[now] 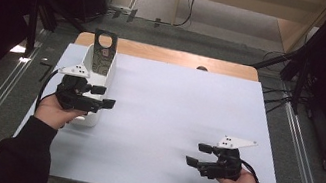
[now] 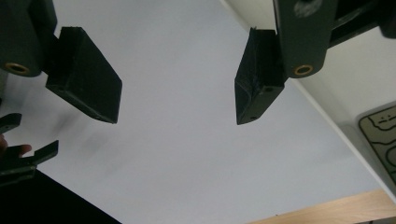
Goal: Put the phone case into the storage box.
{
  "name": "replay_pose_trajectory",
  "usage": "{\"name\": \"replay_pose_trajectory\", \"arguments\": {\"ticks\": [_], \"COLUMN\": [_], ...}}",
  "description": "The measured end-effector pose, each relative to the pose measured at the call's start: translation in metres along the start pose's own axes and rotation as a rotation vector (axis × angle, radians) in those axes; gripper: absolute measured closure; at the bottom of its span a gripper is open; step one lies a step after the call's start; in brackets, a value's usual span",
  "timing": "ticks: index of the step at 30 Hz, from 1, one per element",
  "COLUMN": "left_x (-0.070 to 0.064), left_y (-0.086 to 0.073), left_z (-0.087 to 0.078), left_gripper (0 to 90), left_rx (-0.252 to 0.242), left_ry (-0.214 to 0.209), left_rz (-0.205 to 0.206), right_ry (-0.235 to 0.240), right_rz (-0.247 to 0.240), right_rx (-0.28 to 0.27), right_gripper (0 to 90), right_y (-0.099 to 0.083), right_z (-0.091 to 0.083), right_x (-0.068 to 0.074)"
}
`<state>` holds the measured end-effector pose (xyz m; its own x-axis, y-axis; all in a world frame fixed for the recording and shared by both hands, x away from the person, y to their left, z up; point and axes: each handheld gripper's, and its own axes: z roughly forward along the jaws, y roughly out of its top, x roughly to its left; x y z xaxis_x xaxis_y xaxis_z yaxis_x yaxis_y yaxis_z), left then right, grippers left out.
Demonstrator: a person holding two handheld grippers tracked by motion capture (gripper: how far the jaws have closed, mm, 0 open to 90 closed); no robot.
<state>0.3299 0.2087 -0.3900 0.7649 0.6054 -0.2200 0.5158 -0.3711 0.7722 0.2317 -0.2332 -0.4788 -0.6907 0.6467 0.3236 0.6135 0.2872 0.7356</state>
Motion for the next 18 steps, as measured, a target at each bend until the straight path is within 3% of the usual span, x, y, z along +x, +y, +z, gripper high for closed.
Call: {"name": "replay_pose_trajectory", "arguments": {"ticks": [10,18], "left_x": [-0.008,-0.016], "left_y": [-0.012,-0.020], "left_z": [-0.001,-0.005], "left_gripper": [30.9,30.8], "left_rx": [-0.006,-0.006], "left_ry": [-0.020,-0.035], "left_rz": [0.001,0.029], "right_ry": [0.000,-0.001], "right_rz": [0.001,-0.003], "right_rx": [-0.001,0.000], "right_gripper": [25.3,25.3], "right_y": [0.000,0.000], "right_z": [-0.001,0.000], "right_x": [0.000,0.000]}}
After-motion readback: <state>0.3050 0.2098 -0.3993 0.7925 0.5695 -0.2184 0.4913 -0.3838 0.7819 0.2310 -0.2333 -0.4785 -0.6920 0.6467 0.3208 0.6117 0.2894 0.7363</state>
